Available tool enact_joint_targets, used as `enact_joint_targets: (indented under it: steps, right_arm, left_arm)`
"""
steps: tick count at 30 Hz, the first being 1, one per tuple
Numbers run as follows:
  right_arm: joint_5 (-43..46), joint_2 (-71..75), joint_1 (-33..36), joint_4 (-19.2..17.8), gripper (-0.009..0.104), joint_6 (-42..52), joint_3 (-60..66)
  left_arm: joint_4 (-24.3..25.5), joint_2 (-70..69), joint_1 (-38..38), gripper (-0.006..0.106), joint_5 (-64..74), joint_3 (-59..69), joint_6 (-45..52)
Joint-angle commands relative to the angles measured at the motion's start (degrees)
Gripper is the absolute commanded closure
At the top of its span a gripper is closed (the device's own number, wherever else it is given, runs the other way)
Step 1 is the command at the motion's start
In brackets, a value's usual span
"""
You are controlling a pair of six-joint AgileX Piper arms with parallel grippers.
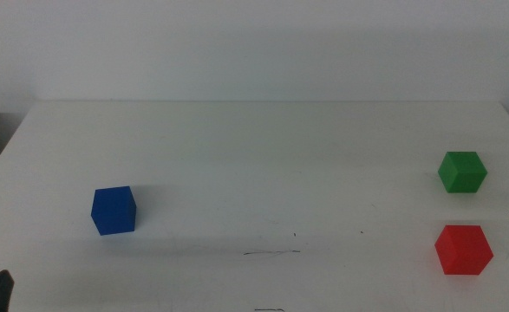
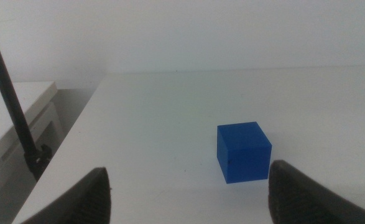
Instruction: Stack red cubes first, then green, then blue cubes in a specific spot.
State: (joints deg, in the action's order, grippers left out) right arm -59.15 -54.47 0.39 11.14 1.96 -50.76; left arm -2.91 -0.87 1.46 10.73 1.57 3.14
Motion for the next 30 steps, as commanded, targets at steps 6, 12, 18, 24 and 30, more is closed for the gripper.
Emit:
enact_joint_targets:
  steps: [6, 12, 18, 24, 30]
  right_arm:
    - [1.1, 0.3, 0.0, 0.1, 0.008, -0.5, -2.1]
    - [-5.6, -5.4, 0.0, -2.4, 0.008, -5.0, -4.7]
    - [-6.9, -13.5, 0.0, -4.1, 0.008, -5.3, -7.2]
    - [-4.5, -20.2, 0.6, -5.6, 0.008, -5.7, -7.3]
    - [-0.8, -25.4, 5.1, -10.1, 0.008, -9.1, -7.9]
  left_arm:
    - [-0.2, -1.3, -0.3, 0.016, -4.8, 0.0, -0.6]
    - [-0.2, -1.3, -0.3, 0.016, -4.8, 0.0, -0.6]
    - [-0.2, -1.3, -0.3, 0.016, -4.8, 0.0, -0.6]
    - [-0.2, -1.3, -0.3, 0.016, -4.8, 0.0, -0.6]
    - [-0.2, -1.3, -0.3, 0.016, -4.8, 0.0, -0.6]
